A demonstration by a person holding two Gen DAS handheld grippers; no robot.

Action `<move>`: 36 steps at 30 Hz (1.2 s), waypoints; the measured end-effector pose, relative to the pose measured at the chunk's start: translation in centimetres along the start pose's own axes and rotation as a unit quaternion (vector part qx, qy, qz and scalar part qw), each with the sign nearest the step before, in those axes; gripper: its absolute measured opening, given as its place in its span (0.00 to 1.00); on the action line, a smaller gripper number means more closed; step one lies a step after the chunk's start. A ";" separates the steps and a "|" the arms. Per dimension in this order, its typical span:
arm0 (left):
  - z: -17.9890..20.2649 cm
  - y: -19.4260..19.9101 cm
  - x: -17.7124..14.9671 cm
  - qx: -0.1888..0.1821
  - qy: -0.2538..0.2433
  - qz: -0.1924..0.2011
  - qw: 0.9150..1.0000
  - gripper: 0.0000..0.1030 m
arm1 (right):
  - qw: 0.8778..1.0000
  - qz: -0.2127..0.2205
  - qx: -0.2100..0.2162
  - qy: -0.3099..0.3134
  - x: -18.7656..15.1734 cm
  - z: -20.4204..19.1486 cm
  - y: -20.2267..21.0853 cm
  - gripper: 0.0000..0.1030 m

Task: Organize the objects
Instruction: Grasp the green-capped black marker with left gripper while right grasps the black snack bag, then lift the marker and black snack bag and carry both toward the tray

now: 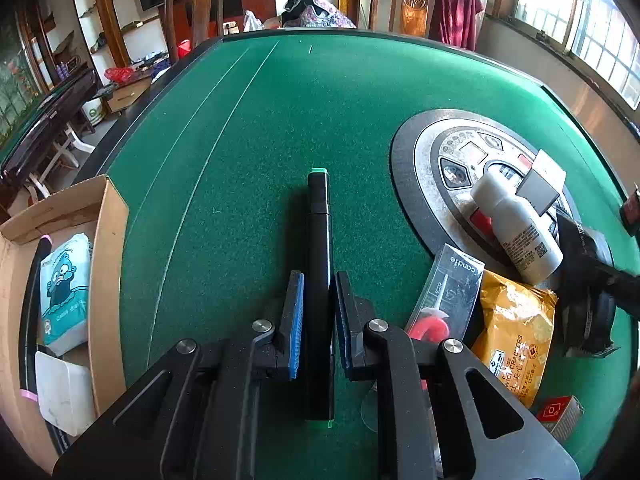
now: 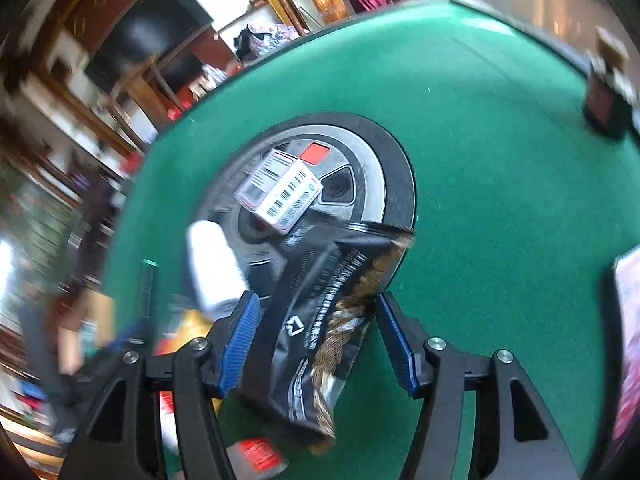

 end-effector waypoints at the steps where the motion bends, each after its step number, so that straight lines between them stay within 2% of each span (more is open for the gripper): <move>1: -0.1 0.0 0.0 -0.003 -0.001 0.002 1.000 0.14 | 1.000 0.004 0.006 0.024 -0.3 -0.5 -0.1 0.58; 3: -0.4 0.0 -0.1 -0.014 0.006 0.003 1.000 0.14 | 0.999 0.001 0.016 0.051 -0.7 -0.8 0.0 0.40; 4: -0.5 -0.1 0.0 -0.018 0.009 0.005 1.000 0.14 | 0.998 0.005 0.017 0.058 -0.8 -0.6 0.2 0.37; 5: -0.6 -0.1 -0.1 -0.019 0.011 0.007 1.000 0.14 | 0.997 0.008 0.019 0.070 -0.9 -0.6 0.4 0.29; 6: -0.5 -0.1 0.0 -0.017 0.011 0.010 1.000 0.14 | 0.997 0.012 0.011 0.081 -0.9 -0.6 0.7 0.24; 8: -0.3 -0.1 -0.1 -0.007 0.004 0.014 1.000 0.14 | 0.996 0.025 0.001 0.090 -0.8 -0.4 1.4 0.21; 19: 0.6 0.0 -0.5 0.021 -0.026 0.039 0.999 0.15 | 0.989 0.042 -0.026 0.140 -1.7 -2.4 1.0 0.22; 26: 1.0 0.1 -0.9 0.039 -0.036 0.047 0.997 0.15 | 0.980 0.040 -0.062 0.182 -2.5 -3.6 0.5 0.32; 29: 0.7 0.2 -1.0 0.035 -0.031 0.047 0.998 0.15 | 0.979 0.040 -0.067 0.187 -2.8 -3.5 0.0 0.39; 36: 0.1 0.2 -0.9 0.019 -0.012 0.045 0.999 0.15 | 0.982 0.047 -0.060 0.172 -2.5 -3.0 0.0 0.36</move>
Point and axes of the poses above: each gripper's, at about its wrist camera, not at the fingertips, and y roughly against the way its jaws point, z to its right, x to its top, the point moved 2 cm from there along -y, roughly the way its jaws point, and after that the axes turned 8 degrees about z, right-handed, at the moved point
